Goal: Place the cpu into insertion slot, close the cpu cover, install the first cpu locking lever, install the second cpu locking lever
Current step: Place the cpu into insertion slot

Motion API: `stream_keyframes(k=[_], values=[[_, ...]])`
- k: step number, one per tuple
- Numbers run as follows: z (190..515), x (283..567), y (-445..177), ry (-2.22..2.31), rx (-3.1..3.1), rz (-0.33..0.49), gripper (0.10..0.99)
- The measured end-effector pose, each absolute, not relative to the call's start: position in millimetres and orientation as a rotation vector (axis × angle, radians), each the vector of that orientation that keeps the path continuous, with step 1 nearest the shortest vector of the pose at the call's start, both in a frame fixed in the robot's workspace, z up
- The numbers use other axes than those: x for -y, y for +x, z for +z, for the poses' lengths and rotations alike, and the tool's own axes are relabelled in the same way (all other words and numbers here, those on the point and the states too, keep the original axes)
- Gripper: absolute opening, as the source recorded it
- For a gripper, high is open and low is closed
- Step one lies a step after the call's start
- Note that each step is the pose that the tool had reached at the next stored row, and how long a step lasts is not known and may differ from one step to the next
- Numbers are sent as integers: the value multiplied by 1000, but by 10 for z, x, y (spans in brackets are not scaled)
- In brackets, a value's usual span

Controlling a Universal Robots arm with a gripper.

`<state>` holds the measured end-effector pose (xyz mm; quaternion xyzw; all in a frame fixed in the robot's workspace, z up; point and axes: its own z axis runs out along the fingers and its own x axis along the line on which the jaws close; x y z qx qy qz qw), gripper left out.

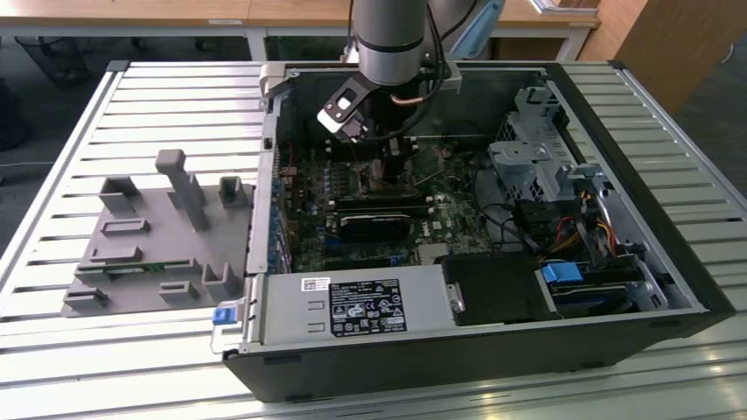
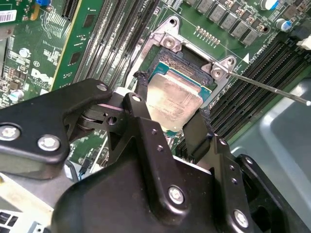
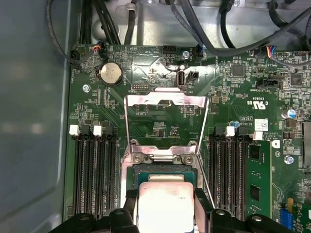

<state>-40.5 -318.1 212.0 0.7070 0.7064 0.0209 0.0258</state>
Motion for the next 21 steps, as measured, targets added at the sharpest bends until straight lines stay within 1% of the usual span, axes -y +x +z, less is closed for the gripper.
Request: stream_keyframes(k=[21], values=[[1986, 3181, -408, 2194, -2173, 63, 541]])
